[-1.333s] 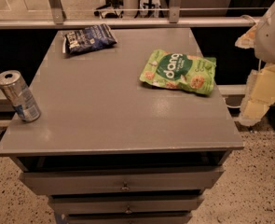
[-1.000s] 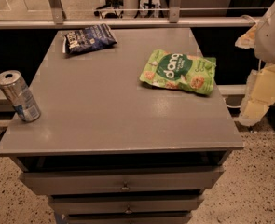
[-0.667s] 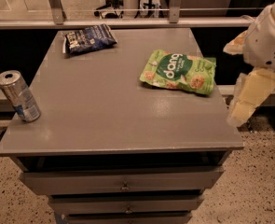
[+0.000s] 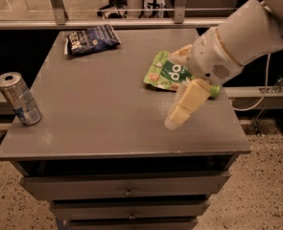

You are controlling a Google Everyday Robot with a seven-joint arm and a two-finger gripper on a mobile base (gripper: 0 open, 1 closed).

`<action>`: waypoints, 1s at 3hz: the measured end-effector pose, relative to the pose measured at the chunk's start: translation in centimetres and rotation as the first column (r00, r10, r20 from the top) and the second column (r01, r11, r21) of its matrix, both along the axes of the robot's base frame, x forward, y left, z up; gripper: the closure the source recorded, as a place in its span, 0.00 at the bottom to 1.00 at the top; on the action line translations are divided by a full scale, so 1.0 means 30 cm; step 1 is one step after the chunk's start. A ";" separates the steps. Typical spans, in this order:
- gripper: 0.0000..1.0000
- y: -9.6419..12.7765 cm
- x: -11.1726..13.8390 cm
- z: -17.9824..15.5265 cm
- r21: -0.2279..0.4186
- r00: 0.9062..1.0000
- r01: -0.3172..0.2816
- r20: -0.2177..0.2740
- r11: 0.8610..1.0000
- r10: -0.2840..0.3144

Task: Pick redbull can

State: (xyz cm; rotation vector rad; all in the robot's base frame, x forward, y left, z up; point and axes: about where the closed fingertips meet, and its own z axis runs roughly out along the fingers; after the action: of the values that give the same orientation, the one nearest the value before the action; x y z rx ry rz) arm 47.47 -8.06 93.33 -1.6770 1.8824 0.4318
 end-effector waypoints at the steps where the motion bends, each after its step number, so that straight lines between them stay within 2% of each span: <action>1: 0.00 0.279 0.012 0.056 0.210 0.996 -0.082 0.035 0.974 0.077; 2: 0.00 0.273 0.010 0.053 0.204 0.997 -0.082 0.034 0.976 0.076; 3: 0.00 0.315 0.030 0.060 0.235 0.996 -0.092 0.044 0.968 0.084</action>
Offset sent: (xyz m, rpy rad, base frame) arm 0.0041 0.0607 0.0076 0.1555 -0.0158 0.0614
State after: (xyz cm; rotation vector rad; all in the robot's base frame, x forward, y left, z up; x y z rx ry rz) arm 48.38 1.39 95.12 -1.6000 1.6639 0.6340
